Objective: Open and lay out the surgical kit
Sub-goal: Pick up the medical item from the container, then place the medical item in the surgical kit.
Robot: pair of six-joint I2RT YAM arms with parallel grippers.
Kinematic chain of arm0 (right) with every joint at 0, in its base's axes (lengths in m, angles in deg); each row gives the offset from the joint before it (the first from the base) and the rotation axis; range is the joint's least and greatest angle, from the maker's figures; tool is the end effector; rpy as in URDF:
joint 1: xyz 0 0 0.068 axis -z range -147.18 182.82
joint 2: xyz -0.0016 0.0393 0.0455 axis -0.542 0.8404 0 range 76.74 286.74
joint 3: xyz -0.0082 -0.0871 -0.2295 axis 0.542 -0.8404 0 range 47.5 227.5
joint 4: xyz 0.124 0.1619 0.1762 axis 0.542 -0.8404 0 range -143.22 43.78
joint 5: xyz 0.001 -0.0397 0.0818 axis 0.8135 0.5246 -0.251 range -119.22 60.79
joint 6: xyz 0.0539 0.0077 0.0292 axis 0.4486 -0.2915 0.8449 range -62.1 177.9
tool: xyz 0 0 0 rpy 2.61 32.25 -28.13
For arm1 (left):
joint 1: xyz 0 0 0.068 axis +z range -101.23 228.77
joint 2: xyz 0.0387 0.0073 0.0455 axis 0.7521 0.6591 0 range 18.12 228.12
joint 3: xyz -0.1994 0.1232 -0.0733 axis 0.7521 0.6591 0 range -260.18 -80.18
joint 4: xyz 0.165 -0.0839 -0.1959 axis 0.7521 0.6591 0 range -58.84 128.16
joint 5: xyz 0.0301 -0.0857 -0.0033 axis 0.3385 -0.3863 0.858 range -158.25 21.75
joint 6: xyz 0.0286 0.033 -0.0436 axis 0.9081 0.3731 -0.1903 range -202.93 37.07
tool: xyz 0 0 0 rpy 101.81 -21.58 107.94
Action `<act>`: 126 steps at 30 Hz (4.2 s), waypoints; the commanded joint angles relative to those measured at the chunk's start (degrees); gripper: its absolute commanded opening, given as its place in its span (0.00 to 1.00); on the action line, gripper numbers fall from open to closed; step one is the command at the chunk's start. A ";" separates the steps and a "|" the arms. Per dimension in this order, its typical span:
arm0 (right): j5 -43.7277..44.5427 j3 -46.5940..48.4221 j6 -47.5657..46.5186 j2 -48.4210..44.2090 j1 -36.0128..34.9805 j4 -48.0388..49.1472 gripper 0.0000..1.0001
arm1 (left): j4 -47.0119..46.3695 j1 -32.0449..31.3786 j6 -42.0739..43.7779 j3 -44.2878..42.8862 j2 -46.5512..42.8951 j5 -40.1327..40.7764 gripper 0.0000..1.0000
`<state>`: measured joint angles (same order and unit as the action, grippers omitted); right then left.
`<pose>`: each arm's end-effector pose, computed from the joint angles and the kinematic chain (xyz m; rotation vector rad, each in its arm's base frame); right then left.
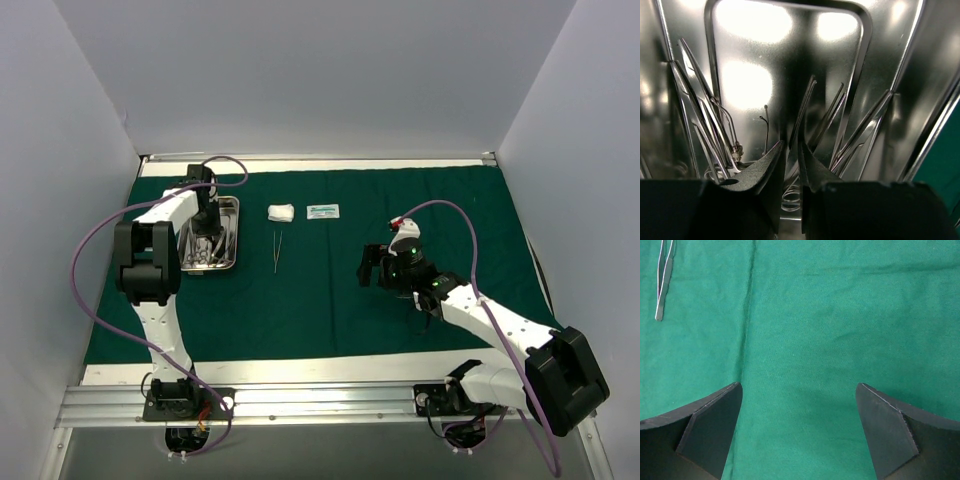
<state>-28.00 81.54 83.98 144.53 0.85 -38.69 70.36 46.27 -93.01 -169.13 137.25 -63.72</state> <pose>0.2407 0.1492 0.1875 -0.0933 2.0819 0.6099 0.4263 -0.0148 0.1311 -0.2034 2.7677 0.0538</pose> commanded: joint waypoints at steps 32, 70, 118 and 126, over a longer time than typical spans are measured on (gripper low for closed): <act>-0.07 -0.99 0.28 -1.61 -0.29 1.35 0.91 | 4.74 -11.28 -14.69 -3.25 -14.90 -1.37 0.06; 1.42 -2.31 0.37 -3.36 -0.29 -0.41 0.92 | 3.43 -25.62 -24.28 -10.63 3.47 3.11 0.06; 0.90 -2.49 0.37 -3.10 -0.38 0.29 0.92 | 5.72 -16.32 -19.98 -6.51 -13.92 6.89 0.34; 0.72 -2.31 0.37 -2.31 -0.29 0.73 0.91 | 4.57 -5.77 -15.05 -1.06 -13.05 4.60 0.32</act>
<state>-27.98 79.35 83.98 142.19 0.85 -38.71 76.02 38.86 -111.02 -170.90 123.44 -58.23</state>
